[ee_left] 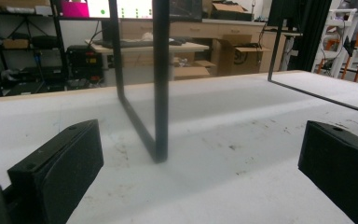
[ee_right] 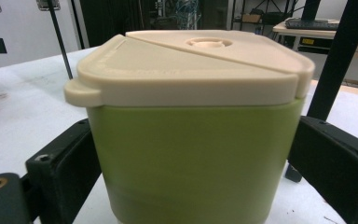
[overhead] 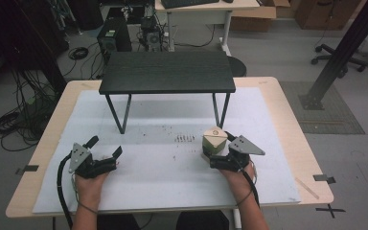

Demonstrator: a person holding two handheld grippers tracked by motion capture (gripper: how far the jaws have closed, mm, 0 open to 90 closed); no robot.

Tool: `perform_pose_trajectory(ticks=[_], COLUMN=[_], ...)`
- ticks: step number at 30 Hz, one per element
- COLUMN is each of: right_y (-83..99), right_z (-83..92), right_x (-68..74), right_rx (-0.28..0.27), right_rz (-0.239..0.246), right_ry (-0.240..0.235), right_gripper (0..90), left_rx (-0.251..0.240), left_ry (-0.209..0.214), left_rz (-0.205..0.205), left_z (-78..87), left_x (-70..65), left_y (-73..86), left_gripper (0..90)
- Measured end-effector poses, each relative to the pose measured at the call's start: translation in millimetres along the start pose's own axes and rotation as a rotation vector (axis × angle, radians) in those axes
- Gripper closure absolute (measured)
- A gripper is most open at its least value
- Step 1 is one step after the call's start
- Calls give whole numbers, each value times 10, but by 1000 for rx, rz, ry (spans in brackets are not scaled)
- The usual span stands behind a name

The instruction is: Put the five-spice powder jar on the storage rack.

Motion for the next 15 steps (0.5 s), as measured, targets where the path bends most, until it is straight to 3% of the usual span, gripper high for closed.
perform_pose_trajectory(ticks=[15], right_y=[-16], right_z=[10], right_x=[-20], right_rx=[-17], right_rz=[-16], right_ry=[6], right_gripper=[150], left_rx=[2], left_ry=[0], left_rz=[-3], left_z=[-1], left_x=[-1], left_y=[3], left_gripper=[2])
Point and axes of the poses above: each handheld gripper's, and its own axes: z roughly backward along the jaws, y roughly out of its underside, x roughly to its left, the point moved 9 cm from there along -z, roughly forward along the jaws, and after that the axes turned 9 degrees about -x, right-handed, at the moved point
